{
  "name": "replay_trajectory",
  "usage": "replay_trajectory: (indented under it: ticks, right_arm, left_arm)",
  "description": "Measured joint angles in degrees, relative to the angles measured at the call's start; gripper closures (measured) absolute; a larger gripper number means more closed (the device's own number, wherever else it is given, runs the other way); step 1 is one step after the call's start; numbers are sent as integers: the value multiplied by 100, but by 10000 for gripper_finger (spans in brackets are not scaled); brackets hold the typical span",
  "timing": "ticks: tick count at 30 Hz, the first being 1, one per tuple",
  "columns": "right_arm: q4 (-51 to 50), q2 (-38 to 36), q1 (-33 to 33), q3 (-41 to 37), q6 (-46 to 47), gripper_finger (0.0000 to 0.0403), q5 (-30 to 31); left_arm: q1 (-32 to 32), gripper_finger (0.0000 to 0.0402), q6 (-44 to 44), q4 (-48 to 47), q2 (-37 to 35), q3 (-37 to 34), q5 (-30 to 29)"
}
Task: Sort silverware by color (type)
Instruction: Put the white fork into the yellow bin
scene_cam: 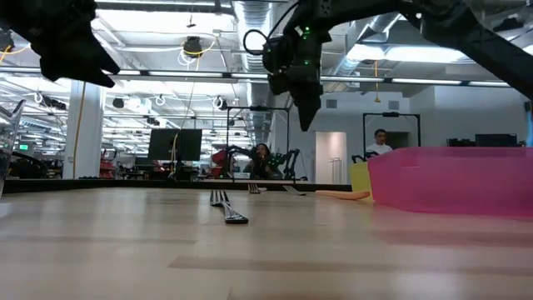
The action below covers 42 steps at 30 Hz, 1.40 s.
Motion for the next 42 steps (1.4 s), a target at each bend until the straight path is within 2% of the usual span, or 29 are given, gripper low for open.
replay_trajectory:
  ticks: [3, 5, 8, 11, 16, 21, 25, 31, 37, 42]
  right_arm:
    - [4, -380, -60, -328, -45, 306, -22]
    - [5, -879, -100, -889, -66, 306, -24]
    - [38, -1807, -104, -2047, 3, 306, -1]
    - [527, -2974, -73, -3413, 480, 306, -3]
    - [2496, -4671, 288, -5393, 1426, 306, 151]
    - [4981, -5504, 937, -6736, 2329, 306, 284]
    - [6510, -5482, 1357, -7305, 2330, 306, 854]
    - [6891, -4837, 1519, -7369, 1951, 293, 1702]
    - [7112, -4162, 1439, -7303, 2191, 223, 1803]
    - [7107, -3441, 1301, -6879, 2473, 161, 1801]
  left_arm:
    - [0, 159, -5, 0, 0, -37, 0]
    - [-17, 159, -1, 11, -2, -37, 2]
    - [-93, 159, 71, 9, -1, -37, -42]
    - [-163, 159, 69, 17, -2, -37, -237]
    - [-233, 159, 85, 114, 2, -37, -401]
    - [-247, 159, 41, 329, 2, -37, -428]
    - [-247, 159, 33, 334, 2, -37, -426]
    - [-247, 159, -23, 334, 2, -37, -158]
    - [-247, 159, 18, 337, 4, -37, -136]
    - [-247, 159, 87, 334, 4, -37, -250]
